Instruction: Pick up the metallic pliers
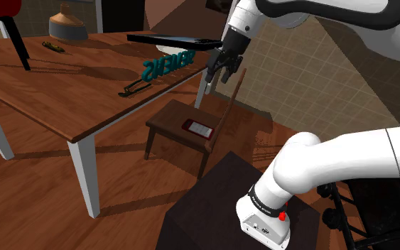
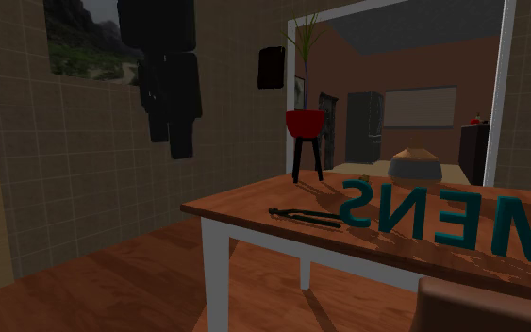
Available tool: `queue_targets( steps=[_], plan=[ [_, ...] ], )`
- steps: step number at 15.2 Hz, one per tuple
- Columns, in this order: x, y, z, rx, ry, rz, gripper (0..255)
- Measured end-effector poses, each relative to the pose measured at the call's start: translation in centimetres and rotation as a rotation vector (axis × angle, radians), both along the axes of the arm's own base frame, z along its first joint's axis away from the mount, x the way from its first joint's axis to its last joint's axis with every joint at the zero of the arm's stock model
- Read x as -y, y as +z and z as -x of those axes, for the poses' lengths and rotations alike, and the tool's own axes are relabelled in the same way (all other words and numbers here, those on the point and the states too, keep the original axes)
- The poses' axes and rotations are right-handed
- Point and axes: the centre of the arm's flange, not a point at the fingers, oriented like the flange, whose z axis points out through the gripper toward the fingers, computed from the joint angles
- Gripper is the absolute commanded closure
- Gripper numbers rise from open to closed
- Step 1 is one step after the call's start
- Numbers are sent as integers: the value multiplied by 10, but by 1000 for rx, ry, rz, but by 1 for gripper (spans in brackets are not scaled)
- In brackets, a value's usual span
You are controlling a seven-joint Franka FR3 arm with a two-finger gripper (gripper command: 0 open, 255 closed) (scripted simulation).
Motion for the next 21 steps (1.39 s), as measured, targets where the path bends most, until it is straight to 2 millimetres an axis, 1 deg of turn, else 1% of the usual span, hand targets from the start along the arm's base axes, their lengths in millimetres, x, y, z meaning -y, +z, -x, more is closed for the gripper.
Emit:
queue_targets(
  steps=[1,2,4,9,11,13,14,16,19,21],
  plan=[
    [0,0,0,0,0,0,0],
    [-3,-1,-5,-3,-6,3,0],
    [-13,-8,-23,-13,-26,15,0],
    [-51,-20,-85,-43,-88,49,0],
    [-61,-28,-110,-56,-114,63,0],
    [-75,-34,-134,-68,-139,77,0],
    [-78,-39,-144,-74,-152,84,0],
    [-87,-47,-175,-86,-178,98,0],
    [-103,-62,-209,-105,-216,118,0],
    [-109,-73,-236,-118,-241,132,0]
  ],
)
